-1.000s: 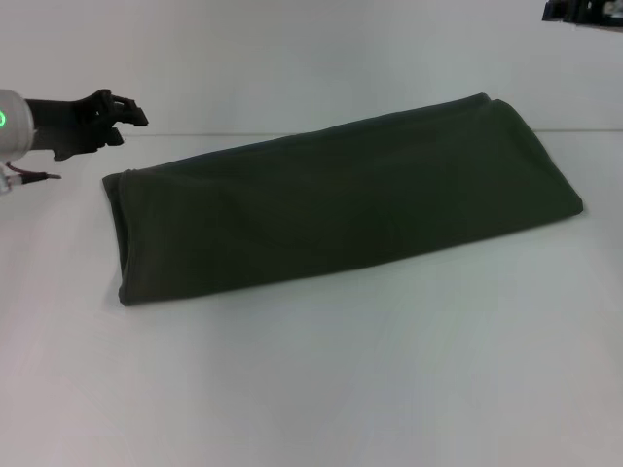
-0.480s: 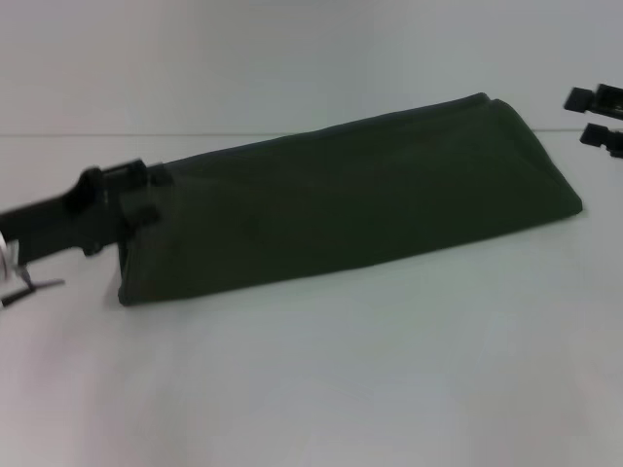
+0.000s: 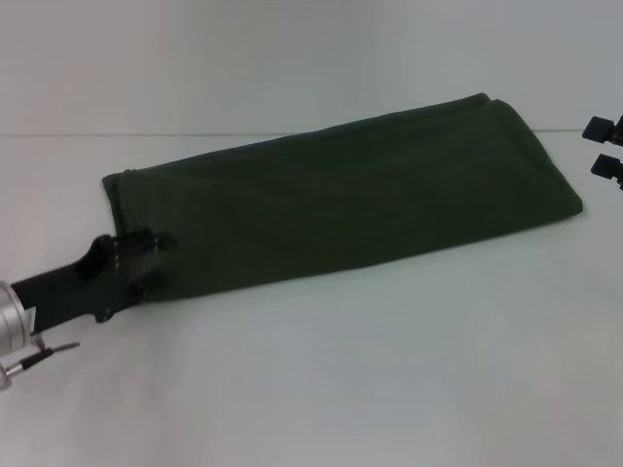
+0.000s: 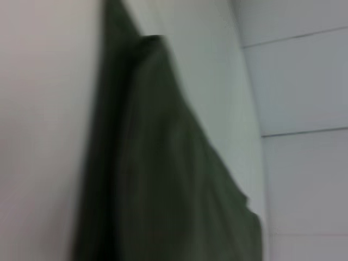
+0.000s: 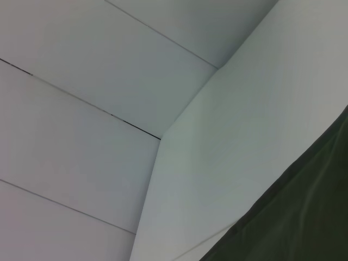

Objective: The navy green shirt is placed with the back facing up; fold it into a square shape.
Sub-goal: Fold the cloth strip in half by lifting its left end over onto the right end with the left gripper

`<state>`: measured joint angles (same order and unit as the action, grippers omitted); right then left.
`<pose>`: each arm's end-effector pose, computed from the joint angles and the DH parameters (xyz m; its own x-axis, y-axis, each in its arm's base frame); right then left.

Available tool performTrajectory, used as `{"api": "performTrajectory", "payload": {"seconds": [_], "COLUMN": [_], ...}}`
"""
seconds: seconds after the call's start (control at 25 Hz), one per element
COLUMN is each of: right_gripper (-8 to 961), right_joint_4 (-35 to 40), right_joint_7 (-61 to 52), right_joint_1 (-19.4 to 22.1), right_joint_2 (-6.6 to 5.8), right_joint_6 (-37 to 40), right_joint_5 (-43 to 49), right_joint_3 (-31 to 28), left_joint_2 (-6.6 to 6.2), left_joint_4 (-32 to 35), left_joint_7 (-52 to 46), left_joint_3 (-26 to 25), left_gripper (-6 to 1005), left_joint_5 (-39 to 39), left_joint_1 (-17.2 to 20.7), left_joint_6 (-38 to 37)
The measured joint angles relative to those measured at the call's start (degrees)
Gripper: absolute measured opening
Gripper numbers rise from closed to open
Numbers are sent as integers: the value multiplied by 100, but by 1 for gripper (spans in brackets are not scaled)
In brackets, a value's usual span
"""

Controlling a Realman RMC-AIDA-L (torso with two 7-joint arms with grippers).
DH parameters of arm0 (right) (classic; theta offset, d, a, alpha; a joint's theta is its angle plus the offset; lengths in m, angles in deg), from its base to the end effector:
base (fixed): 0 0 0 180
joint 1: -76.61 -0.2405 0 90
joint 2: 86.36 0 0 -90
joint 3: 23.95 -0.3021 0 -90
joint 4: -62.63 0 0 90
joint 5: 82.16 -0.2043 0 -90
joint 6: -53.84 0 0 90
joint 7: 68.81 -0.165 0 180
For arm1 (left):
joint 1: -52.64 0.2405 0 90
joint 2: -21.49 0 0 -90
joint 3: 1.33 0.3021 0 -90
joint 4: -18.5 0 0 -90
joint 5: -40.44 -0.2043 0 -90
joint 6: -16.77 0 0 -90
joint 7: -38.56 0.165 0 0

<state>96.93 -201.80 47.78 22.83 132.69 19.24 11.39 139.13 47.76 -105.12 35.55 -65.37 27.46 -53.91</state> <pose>0.3328 0.4014 0.0666 -0.0586 -0.7008 -0.7110 -0.9477 -0.1847 0.2602 -0.3584 0.3603 -0.0303 -0.4114 0.7275 0.5491 0.8868 0.1802 0.4256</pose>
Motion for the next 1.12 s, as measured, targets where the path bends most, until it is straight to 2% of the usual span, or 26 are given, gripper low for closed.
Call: {"api": "performTrajectory", "payload": {"seconds": [0.2,0.32,0.48,0.56,0.72,0.88,1.12], "right_gripper": [810,810,809,809,809,808,808], "right_joint_4": [-10,-12,-17,-20,-32,-61,-126], "right_joint_7": [8,8,4,7,8,10,10], "right_joint_1": [4,17,31,53,76,91,108], "right_joint_2": [1,5,1,10,23,25,-8], "right_joint_6": [12,79,137,139,140,142,143], "right_joint_5": [0,-16,-29,-23,-22,-23,-26], "right_joint_3": [-1,-8,-53,-79,-115,-124,-133], "left_joint_2": [-86,-118,-270,-307,-276,-205,-174], "left_joint_4": [-249,-94,199,213,162,42,-134], "left_joint_7": [47,53,-358,-551,-756,-838,-853], "left_joint_3": [-40,-158,-313,-416,-499,-498,-471], "left_gripper": [647,646,646,646,647,646,647], "left_joint_5": [-139,-104,-428,-617,-780,-800,-809], "left_joint_1": [42,155,372,439,461,368,209], "left_joint_6": [237,-112,-635,-760,-639,-327,-66]}}
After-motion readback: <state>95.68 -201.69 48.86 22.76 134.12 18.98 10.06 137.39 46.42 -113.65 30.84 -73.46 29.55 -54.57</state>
